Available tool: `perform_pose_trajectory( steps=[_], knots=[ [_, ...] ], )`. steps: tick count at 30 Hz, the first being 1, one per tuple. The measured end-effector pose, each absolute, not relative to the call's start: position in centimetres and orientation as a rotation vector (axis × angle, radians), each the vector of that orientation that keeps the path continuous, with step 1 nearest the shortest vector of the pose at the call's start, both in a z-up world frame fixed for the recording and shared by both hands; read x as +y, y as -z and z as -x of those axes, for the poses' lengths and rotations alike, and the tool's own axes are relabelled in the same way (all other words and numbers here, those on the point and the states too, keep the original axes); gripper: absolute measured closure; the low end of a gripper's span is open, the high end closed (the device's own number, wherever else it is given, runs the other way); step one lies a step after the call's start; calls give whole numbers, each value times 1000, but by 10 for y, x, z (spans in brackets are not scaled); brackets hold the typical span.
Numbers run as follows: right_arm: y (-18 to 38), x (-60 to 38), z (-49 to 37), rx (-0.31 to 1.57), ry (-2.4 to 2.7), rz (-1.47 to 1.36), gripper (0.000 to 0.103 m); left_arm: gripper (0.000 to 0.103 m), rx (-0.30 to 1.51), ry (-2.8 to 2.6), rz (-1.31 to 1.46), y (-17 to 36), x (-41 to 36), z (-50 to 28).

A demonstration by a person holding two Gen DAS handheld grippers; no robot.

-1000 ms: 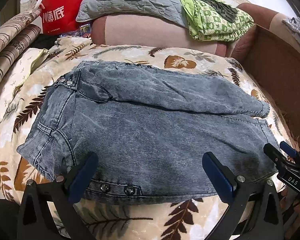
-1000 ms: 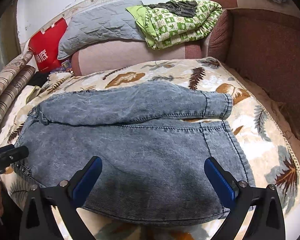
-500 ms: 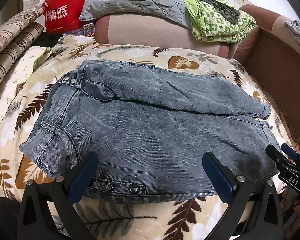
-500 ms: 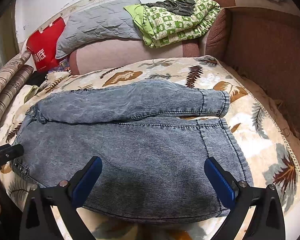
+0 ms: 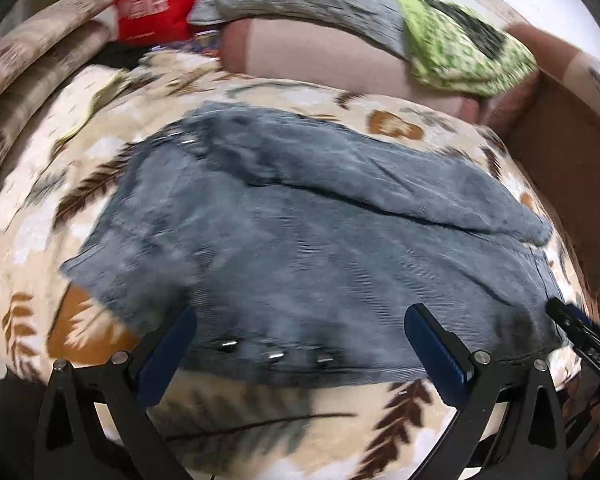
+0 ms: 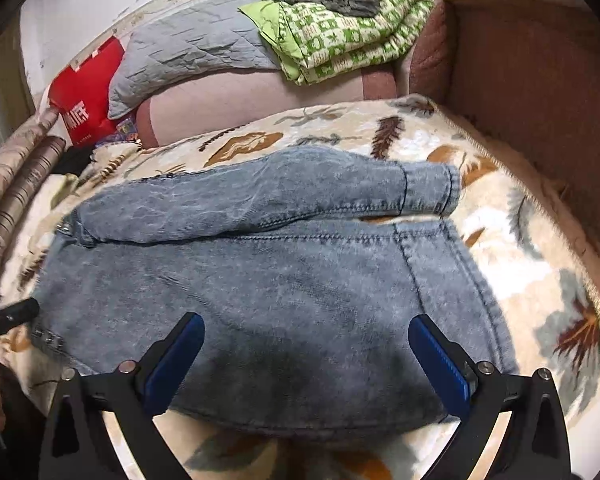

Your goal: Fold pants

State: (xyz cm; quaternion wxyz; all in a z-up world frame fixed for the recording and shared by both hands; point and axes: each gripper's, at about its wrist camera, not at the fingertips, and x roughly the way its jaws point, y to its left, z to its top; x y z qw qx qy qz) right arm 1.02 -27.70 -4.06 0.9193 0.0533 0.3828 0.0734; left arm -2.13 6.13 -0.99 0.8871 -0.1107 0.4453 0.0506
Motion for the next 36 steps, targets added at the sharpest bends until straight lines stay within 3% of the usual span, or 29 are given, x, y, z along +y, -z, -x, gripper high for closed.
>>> perform_pose_trajectory(
  steps=[8, 16, 25, 26, 27, 28, 29, 30, 31, 36],
  knots=[
    [56, -308, 13, 946, -283, -525, 0, 0, 909, -239, 407, 21, 146, 42],
    [84, -393, 25, 943, -79, -883, 0, 0, 938, -265, 622, 44, 193, 45],
    [93, -420, 4, 909, -46, -1021, 1, 0, 941, -299, 817, 62, 224, 39],
    [92, -421, -1, 902, -46, -1022, 5, 1, 940, -305, 834, 63, 227, 36],
    [90, -421, -2, 899, -37, -1002, 15, 2, 935, -310, 843, 62, 229, 35],
    [89, -422, -3, 903, -25, -982, 22, 13, 929, -313, 848, 61, 230, 31],
    [90, -426, -2, 904, -18, -974, 38, 25, 928, -320, 848, 60, 231, 30],
    [91, -429, -2, 911, -9, -965, 56, 57, 941, -331, 845, 61, 232, 27],
    [94, -433, -2, 926, -2, -963, 62, 86, 957, -340, 851, 63, 235, 24],
    [94, -438, -7, 955, -25, -916, 79, 97, 978, -362, 845, 63, 236, 16]
  ],
)
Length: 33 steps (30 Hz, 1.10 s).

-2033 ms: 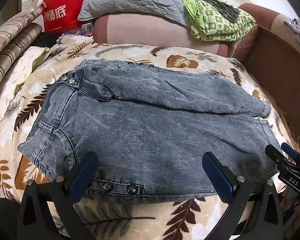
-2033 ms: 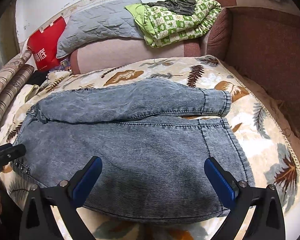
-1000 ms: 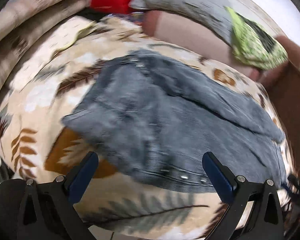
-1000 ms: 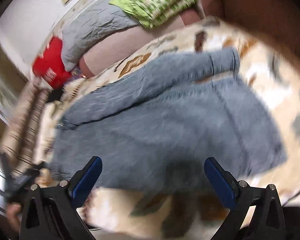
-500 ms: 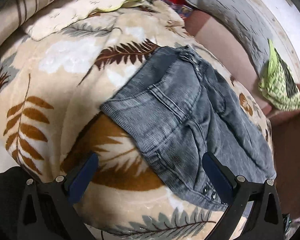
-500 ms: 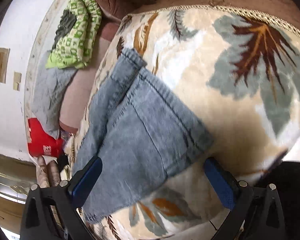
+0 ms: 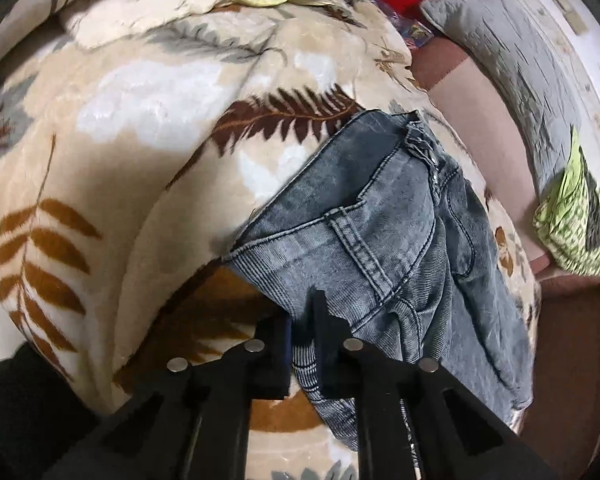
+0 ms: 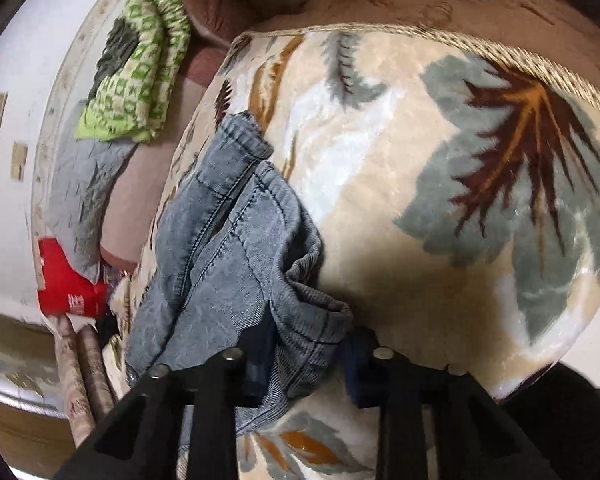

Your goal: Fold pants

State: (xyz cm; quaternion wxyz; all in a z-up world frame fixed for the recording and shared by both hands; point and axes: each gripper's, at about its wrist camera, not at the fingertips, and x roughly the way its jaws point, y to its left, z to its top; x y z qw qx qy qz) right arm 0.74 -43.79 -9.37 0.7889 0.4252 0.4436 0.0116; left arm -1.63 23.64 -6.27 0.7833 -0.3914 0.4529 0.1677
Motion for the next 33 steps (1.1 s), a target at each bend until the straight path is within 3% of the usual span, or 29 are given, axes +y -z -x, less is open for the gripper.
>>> perform_pose_trajectory(
  steps=[7, 10, 11, 12, 13, 14, 17, 19, 22, 25, 26, 27, 28, 29, 33],
  knots=[
    [14, -424, -1, 825, -50, -648, 84, 100, 772, -390, 695, -13, 219, 46],
    [15, -427, 9, 838, 15, -573, 81, 99, 825, -392, 667, -6, 208, 54],
    [28, -432, 8, 880, 44, -582, 68, 99, 878, -405, 657, 7, 207, 52],
    [45, -437, 4, 957, 95, -576, 45, 99, 923, -414, 653, 17, 209, 53],
    [65, -442, 0, 1056, 166, -558, 39, 98, 983, -431, 652, 31, 211, 50],
    [74, -446, 1, 1092, 190, -560, 39, 97, 1038, -453, 665, 42, 216, 48],
    [55, -454, 14, 998, 186, -585, 37, 77, 981, -492, 685, 32, 229, 60],
    [25, -455, 21, 887, 182, -574, 34, 57, 920, -489, 643, 10, 228, 57],
    [2, -443, 18, 826, 24, -617, 22, 43, 831, -415, 575, -18, 212, 47],
    [20, -424, 6, 878, -124, -648, 15, 37, 830, -285, 538, -21, 189, 29],
    [39, -421, -2, 945, -130, -653, 15, 34, 859, -254, 518, -13, 181, 20],
    [67, -421, -11, 1067, -96, -662, 15, 25, 919, -224, 493, 4, 173, 8],
    [86, -424, -15, 1134, -78, -690, 16, 23, 1013, -206, 471, 24, 169, -4],
    [81, -424, -12, 1099, -75, -686, 16, 24, 1167, -199, 450, 52, 166, -17],
    [28, -431, -24, 983, -107, -640, 16, 25, 1084, -174, 375, 30, 162, -25]
  ],
)
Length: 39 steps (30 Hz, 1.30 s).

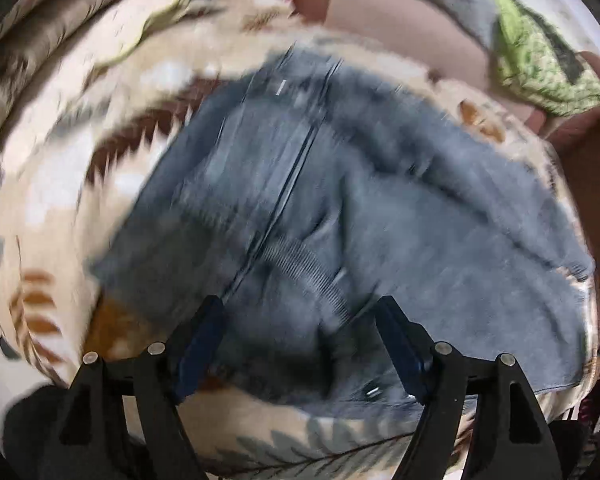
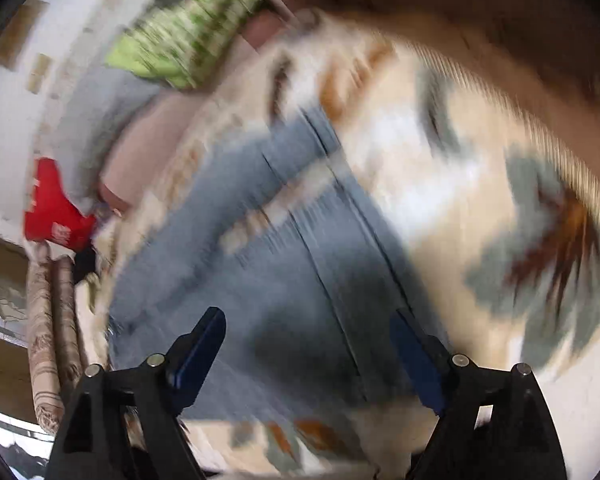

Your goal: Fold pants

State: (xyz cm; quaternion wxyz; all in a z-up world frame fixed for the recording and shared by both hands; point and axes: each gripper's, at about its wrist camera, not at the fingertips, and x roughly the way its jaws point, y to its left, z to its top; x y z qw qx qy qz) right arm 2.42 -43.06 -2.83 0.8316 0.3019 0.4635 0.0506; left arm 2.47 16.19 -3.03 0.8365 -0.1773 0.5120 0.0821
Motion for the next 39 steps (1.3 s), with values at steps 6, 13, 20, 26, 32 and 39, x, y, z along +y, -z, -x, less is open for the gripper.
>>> perform_pose_trajectory(
  steps=[6, 13, 20, 26, 32, 39],
  knots=[
    [24, -457, -120, 936, -42, -554, 16, 24, 955, -221, 425, -8, 202, -75],
    [70, -447, -187, 1077, -174, -540, 46, 24, 1057, -314, 409, 33, 227, -126],
    [49, -430, -189, 1162, -67, -238, 28, 24, 1017, -274, 435, 27, 240, -154],
    [29, -470, -213, 1029, -69, -531, 24, 24, 995, -210, 433, 20, 241, -223],
    [53, -438, -267, 1146, -159, -462, 25, 24, 1091, -164, 561, 50, 245, -269],
    [74, -417, -279, 1243, -93, -303, 54, 64, 1152, -196, 547, 63, 252, -277]
  ],
)
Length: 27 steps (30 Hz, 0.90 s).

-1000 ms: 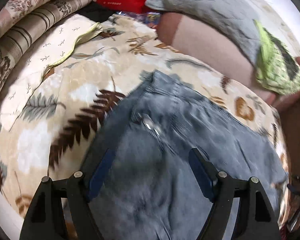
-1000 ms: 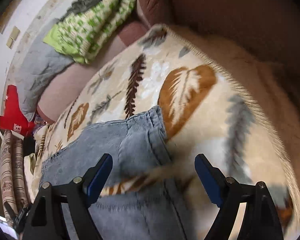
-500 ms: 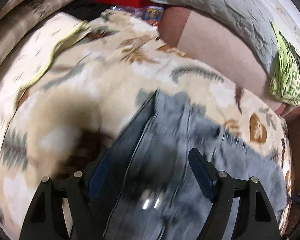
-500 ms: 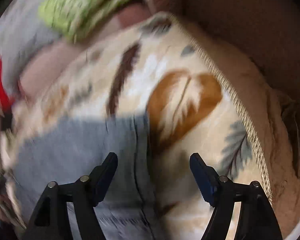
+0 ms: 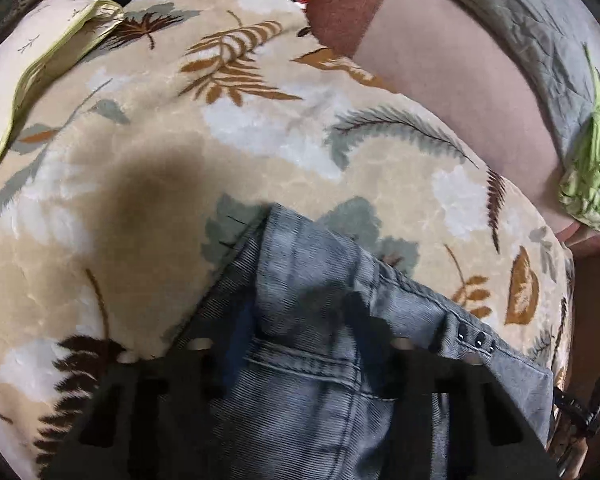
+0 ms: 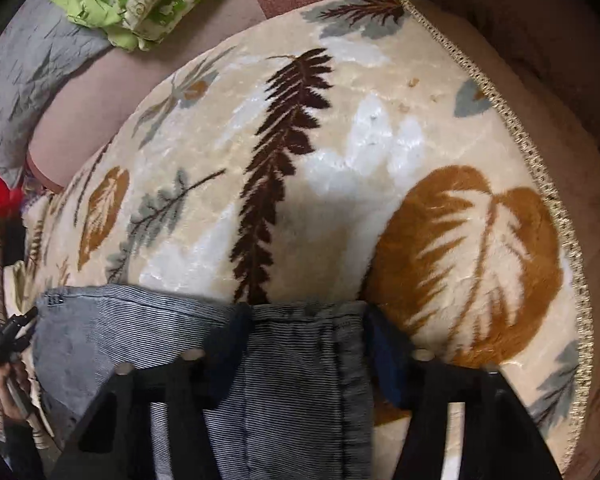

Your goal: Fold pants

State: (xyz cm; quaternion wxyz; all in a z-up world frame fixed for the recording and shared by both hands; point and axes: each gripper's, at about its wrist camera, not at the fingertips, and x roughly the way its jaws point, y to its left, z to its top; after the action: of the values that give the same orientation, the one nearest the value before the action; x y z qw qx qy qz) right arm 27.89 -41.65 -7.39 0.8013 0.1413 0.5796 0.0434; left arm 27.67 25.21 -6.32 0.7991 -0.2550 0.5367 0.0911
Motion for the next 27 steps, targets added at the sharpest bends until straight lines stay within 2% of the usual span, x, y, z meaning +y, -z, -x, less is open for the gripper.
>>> perform_pose_trajectory(
  steps=[3, 4, 5, 6, 7, 8, 9, 10, 11, 12, 14, 15, 23, 27],
  knots=[
    [70, -417, -278, 1234, -99, -302, 54, 65, 1142, -183, 598, 62, 261, -277],
    [68, -416, -276, 1229, -105, -316, 50, 62, 1133, -181, 604, 60, 262, -277],
    [68, -416, -275, 1228, -116, -336, 31, 59, 1120, -185, 604, 58, 264, -277],
    [66, -416, -272, 1219, -126, -355, 23, 48, 1106, -194, 603, 56, 265, -279],
    [65, -418, -272, 1207, -132, -362, 21, 42, 1099, -205, 601, 57, 265, -280],
    [65, -417, -272, 1204, -139, -357, 21, 42, 1111, -205, 594, 60, 263, -285],
    [68, -413, -273, 1219, -155, -351, 22, 42, 1131, -202, 587, 64, 261, -287],
    [69, -410, -275, 1230, -164, -342, 26, 53, 1141, -212, 576, 66, 260, -288],
    [72, -404, -277, 1237, -163, -314, 39, 65, 1142, -247, 528, 65, 258, -290],
    [72, -399, -278, 1235, -133, -266, 55, 102, 1150, -254, 498, 65, 256, -292],
    [69, -400, -279, 1218, -108, -258, 76, 101, 1141, -233, 504, 60, 256, -293],
    [66, -401, -279, 1208, -104, -264, 83, 101, 1124, -243, 483, 54, 255, -292],
    [-3, -411, -258, 1030, -78, -276, 87, 101, 910, -183, 497, -29, 251, -252],
    [-57, -417, -221, 870, -92, -297, 89, 101, 778, -97, 509, -79, 247, -193]
  ],
)
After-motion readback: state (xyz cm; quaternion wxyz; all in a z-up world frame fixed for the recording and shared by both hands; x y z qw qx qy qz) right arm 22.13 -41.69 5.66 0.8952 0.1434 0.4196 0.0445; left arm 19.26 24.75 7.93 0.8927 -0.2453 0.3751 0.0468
